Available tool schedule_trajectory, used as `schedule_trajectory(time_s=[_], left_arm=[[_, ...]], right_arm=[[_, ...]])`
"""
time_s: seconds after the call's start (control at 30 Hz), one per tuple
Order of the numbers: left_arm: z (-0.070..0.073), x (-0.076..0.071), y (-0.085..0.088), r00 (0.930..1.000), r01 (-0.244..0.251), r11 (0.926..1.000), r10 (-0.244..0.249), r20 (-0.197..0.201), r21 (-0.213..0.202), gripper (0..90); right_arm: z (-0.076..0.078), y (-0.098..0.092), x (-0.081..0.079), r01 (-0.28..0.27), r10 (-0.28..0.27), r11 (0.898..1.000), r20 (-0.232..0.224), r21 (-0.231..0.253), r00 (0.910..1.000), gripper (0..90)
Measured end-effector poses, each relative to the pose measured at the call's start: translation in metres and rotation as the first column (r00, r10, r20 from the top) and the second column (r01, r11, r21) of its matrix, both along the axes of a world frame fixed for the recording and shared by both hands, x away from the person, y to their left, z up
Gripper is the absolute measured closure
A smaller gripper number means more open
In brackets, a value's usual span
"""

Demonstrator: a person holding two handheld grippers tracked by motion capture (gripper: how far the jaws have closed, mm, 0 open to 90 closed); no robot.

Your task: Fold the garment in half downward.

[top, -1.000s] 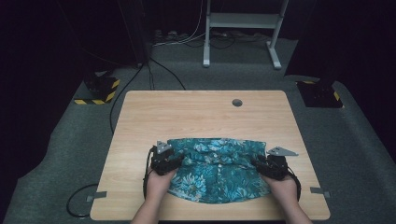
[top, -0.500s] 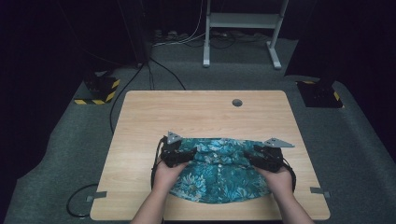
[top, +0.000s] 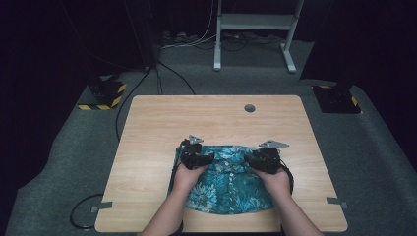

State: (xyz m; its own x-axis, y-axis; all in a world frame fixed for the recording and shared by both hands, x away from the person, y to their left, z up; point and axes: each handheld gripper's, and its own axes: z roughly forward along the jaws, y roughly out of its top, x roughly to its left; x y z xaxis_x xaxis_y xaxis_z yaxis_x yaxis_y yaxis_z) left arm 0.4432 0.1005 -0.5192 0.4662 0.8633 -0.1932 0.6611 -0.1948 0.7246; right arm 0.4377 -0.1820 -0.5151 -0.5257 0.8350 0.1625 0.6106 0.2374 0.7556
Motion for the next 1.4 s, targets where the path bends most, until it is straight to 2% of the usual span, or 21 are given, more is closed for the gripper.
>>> schedule_trajectory(time_s=[0.43, 0.5, 0.6, 0.67, 0.7, 0.73, 0.77, 0.83, 0.87, 0.93, 1.0, 1.17, 1.37, 1.4], left_arm=[[-0.014, 0.0, -0.006, 0.9996, 0.024, 0.9997, -0.024, -0.013, 0.005, 43.5], [-0.015, 0.0, -0.005, 0.9998, 0.019, 0.9998, -0.019, -0.003, -0.003, 44.7], [-0.015, -0.002, -0.004, 0.9997, 0.022, 0.9997, -0.022, 0.012, 0.013, 48.7], [-0.017, -0.004, -0.004, 0.9992, 0.017, 0.9994, -0.018, 0.036, 0.031, 54.9], [-0.017, -0.004, -0.004, 0.9992, 0.017, 0.9994, -0.018, 0.036, 0.031, 58.9], [-0.017, -0.006, -0.005, 0.9983, 0.014, 0.9982, -0.017, 0.055, 0.058, 61.2], [-0.017, -0.007, -0.005, 0.9981, 0.012, 0.998, -0.016, 0.059, 0.063, 64.3], [-0.018, -0.008, -0.005, 0.9976, 0.004, 0.9978, -0.009, 0.069, 0.066, 72.5], [-0.017, -0.009, -0.004, 0.9975, -0.003, 0.9981, -0.001, 0.071, 0.062, 72.5], [-0.016, -0.01, -0.003, 0.9971, -0.009, 0.9987, 0.005, 0.075, 0.05, 82.0], [-0.014, -0.01, -0.003, 0.9971, -0.007, 0.9986, 0.003, 0.076, 0.052, 85.3], [-0.01, -0.013, -0.003, 0.9963, -0.012, 0.9991, 0.008, 0.086, 0.042, 86.1], [0.004, -0.025, 0.0, 0.9922, 0.007, 0.9998, -0.009, 0.124, 0.019, 86.1], [0.009, -0.032, 0.001, 0.991, 0.015, 0.9998, -0.017, 0.133, 0.013, 86.1]], right_arm=[[-0.016, 0.009, 0.006, -0.012, 0.011, 0.999, -0.033, -0.037, 0.9994, 56.4], [-0.018, 0.01, 0.006, -0.01, 0.009, 0.999, -0.027, -0.037, 0.9996, 57.3], [-0.018, 0.011, 0.005, -0.012, 0.012, 0.999, -0.016, -0.052, 0.9998, 60.2], [-0.019, 0.012, 0.003, -0.01, 0.011, 0.997, 0.005, -0.073, 0.9999, 68.3], [-0.019, 0.012, 0.003, -0.01, 0.011, 0.997, 0.005, -0.073, 0.9999, 68.3], [-0.019, 0.011, 0.003, -0.01, 0.01, 0.997, 0.006, -0.075, 0.9999, 75.9], [-0.019, 0.012, 0.002, -0.01, 0.01, 0.997, 0.003, -0.075, 0.9999, 78.8], [-0.019, 0.012, 0.002, -0.012, 0.012, 0.997, 0.003, -0.076, 0.9999, 80.4], [-0.019, 0.012, 0.002, -0.016, 0.017, 0.997, 0.005, -0.077, 0.9998, 83.6], [-0.019, 0.013, 0.001, -0.017, 0.018, 0.997, 0.006, -0.075, 0.9998, 84.8], [-0.018, 0.013, 0.0, -0.021, 0.022, 0.997, 0.012, -0.072, 0.9997, 86.1], [-0.017, 0.012, -0.003, -0.022, 0.023, 0.998, 0.022, -0.064, 0.9995, 86.4], [-0.008, 0.009, -0.014, -0.031, 0.034, 0.999, 0.054, -0.042, 0.998, 86.3], [-0.004, 0.008, -0.019, -0.036, 0.037, 0.999, 0.063, -0.03, 0.9973, 86.3]])
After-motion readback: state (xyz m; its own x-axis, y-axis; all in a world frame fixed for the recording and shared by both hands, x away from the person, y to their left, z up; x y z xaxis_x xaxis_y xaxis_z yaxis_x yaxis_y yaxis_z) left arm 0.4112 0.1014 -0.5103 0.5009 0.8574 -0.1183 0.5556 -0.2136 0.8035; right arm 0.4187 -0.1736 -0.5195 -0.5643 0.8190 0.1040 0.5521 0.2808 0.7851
